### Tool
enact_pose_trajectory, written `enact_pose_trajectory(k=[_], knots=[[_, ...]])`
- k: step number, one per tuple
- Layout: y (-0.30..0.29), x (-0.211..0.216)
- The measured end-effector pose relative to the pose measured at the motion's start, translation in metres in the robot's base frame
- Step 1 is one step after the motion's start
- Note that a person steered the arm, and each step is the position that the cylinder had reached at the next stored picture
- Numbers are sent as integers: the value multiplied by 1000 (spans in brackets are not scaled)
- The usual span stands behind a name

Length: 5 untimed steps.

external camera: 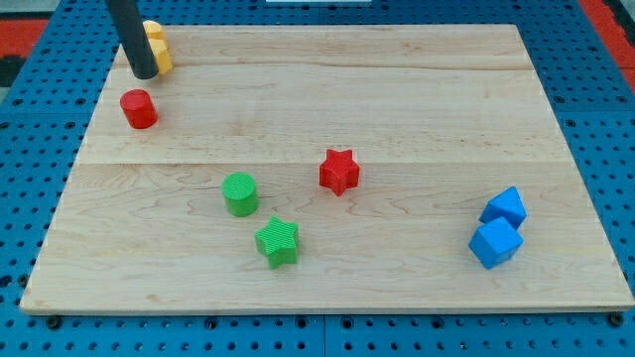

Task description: Place the hexagon at the bottom of the heart

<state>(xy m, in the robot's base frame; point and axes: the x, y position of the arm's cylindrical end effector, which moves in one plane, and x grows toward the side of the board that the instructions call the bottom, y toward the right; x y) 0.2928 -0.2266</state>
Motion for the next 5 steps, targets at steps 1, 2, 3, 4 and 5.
enact_pose_trajectory(k=[1,2,3,4,5], knots=[[53,20],[113,40],[142,45],[142,46],[102,100]])
